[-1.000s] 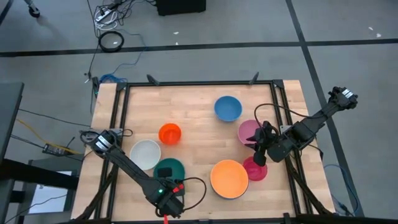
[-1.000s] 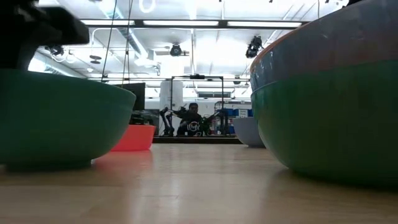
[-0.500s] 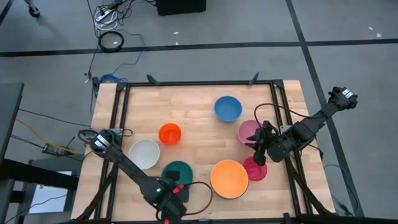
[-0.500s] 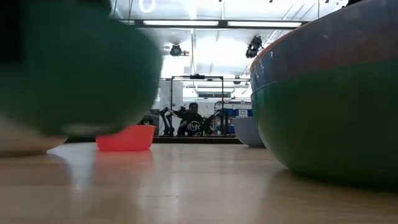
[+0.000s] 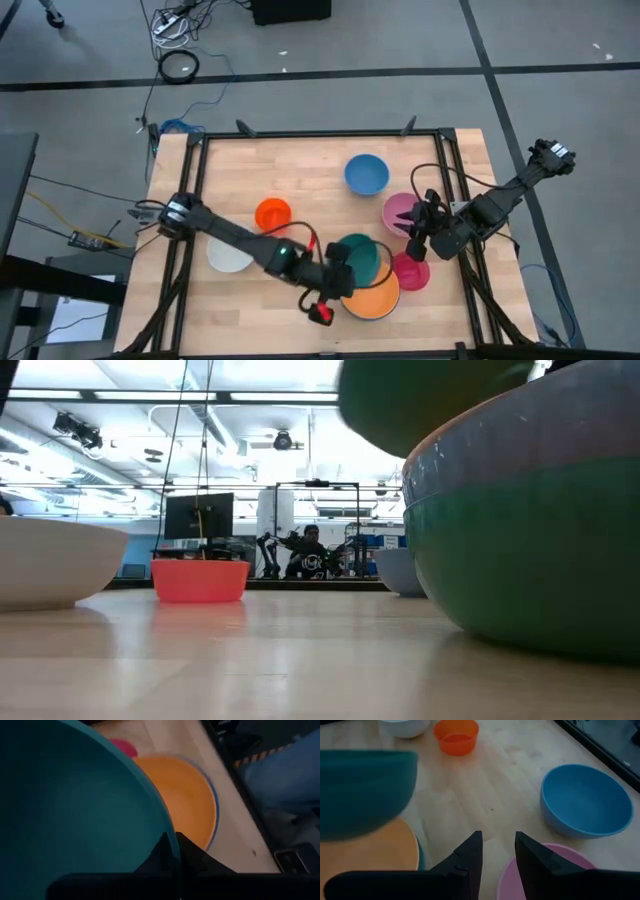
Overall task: Nest bowls inside each other
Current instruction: Stack the dark green bowl into the yellow bowl, then stack the pink bowl into the dark green bowl
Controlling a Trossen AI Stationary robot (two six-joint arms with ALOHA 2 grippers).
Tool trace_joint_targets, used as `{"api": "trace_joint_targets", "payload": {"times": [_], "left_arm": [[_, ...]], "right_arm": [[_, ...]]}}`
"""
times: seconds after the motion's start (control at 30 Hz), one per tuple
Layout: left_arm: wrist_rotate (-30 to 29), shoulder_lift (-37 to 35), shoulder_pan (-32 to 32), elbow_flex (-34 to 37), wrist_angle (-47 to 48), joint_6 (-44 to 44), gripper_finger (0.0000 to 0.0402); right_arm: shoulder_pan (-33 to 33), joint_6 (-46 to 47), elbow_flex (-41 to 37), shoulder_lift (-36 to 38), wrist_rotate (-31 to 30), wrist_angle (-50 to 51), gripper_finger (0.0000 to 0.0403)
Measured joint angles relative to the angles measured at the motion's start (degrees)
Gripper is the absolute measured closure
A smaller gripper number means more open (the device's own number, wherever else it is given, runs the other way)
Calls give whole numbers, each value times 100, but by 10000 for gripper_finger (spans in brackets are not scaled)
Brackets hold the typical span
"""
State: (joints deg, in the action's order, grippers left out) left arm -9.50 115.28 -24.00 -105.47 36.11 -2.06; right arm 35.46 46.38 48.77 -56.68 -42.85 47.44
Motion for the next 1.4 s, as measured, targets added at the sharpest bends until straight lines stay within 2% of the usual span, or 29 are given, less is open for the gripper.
{"api": "trace_joint_targets", "payload": {"times": [0.13, 0.4, 0.87, 1.2, 1.4], "left_arm": [[361, 97, 199, 0, -35, 164, 395], [1057, 297, 161, -2, -305, 25, 395], [1190, 523, 193, 7, -721, -119, 394], [1272, 514, 211, 4, -888, -632, 332], [1717, 514, 293, 4, -944, -927, 307]], "right_arm": [[25, 102, 0, 176, -59, 179, 300], [55, 256, 0, 685, -313, 496, 301], [64, 203, 0, 835, -343, 500, 301], [64, 179, 0, 834, -275, 500, 302], [64, 179, 0, 832, -241, 502, 302]]}}
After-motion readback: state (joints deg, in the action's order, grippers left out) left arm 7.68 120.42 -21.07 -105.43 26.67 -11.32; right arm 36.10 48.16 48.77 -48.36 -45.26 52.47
